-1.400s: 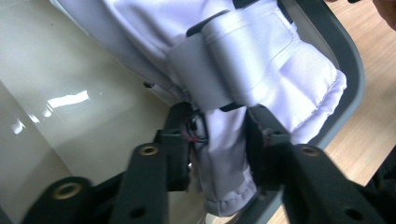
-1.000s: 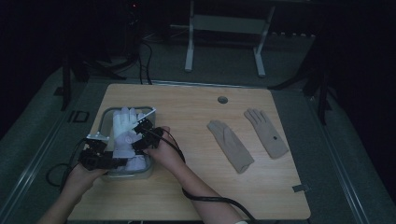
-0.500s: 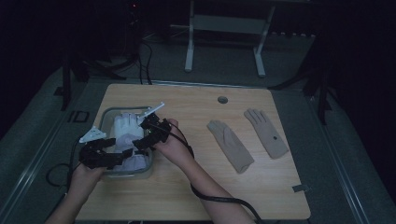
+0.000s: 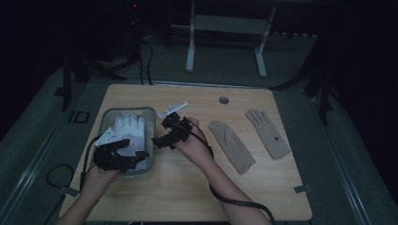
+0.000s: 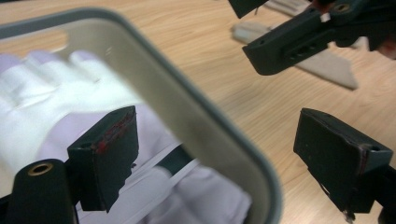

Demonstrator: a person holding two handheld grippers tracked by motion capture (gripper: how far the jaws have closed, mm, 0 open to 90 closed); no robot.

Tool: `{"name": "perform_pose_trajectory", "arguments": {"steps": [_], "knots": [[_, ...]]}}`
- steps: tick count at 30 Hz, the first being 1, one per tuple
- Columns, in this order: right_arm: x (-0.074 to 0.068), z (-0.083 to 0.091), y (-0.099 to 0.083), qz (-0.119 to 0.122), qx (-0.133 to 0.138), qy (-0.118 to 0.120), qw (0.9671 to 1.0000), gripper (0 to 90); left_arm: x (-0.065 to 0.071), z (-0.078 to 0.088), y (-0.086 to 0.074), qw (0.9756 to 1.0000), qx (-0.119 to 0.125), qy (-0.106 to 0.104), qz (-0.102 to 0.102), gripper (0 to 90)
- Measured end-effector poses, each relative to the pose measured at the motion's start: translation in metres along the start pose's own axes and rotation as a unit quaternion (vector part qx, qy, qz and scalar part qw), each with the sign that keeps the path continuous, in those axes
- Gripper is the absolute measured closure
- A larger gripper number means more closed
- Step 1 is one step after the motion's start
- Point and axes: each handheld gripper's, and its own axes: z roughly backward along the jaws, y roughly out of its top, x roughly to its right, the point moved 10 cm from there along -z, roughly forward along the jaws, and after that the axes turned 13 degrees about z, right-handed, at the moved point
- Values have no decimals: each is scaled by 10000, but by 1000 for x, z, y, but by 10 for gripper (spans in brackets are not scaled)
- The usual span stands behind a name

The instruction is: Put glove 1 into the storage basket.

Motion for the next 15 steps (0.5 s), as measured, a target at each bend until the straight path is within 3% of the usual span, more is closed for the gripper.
{"name": "perform_pose_trajectory", "arguments": {"steps": [1, 6, 7, 10, 11, 14, 15], "knots": [[5, 7, -6, -26, 7, -58, 10000, 143, 8, -3, 1, 9999, 31, -104, -86, 143], [15, 20, -19, -72, 30, -157, 9998, 143, 22, -10, 3, 9995, 58, -200, -247, 143], [19, 25, -25, -150, 47, -187, 9997, 143, 29, -14, 4, 9987, 138, -399, -297, 143], [23, 30, -31, -205, 97, -229, 9995, 144, 36, -18, 3, 9979, 170, -553, -287, 143], [26, 34, -37, -227, 80, -246, 9994, 144, 45, -21, 1, 9966, 204, -723, -337, 143], [30, 39, -44, -279, 88, -293, 9991, 144, 53, -24, -2, 9953, 190, -837, -441, 143], [34, 43, -48, -299, 116, -336, 9989, 143, 60, -28, -4, 9947, 135, -850, -567, 143]]}}
